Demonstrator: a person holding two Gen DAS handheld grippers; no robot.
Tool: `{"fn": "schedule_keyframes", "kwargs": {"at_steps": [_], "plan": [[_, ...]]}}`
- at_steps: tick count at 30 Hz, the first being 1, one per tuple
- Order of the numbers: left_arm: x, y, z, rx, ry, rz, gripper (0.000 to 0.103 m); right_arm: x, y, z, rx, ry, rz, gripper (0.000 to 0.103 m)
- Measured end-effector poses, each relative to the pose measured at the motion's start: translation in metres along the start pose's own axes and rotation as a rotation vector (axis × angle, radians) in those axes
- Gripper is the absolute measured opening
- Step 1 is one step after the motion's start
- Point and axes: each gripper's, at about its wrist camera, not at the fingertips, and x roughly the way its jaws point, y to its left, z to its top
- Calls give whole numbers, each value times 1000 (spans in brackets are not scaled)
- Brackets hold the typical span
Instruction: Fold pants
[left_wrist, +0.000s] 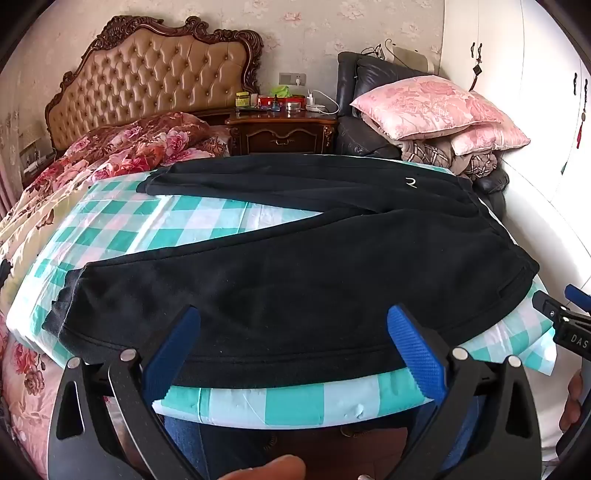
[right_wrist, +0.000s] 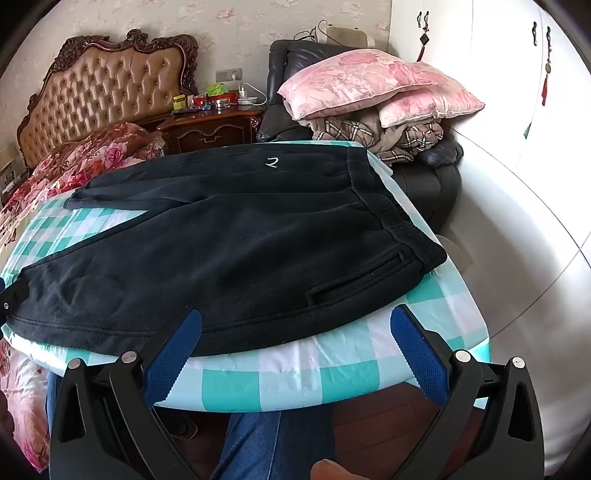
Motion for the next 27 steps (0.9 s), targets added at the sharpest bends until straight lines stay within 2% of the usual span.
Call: {"fn": "schedule_keyframes", "kwargs": {"at_steps": [27], "plan": [[1, -1, -4, -4, 2, -5, 102, -1, 0, -2, 6, 4, 7, 99]]}}
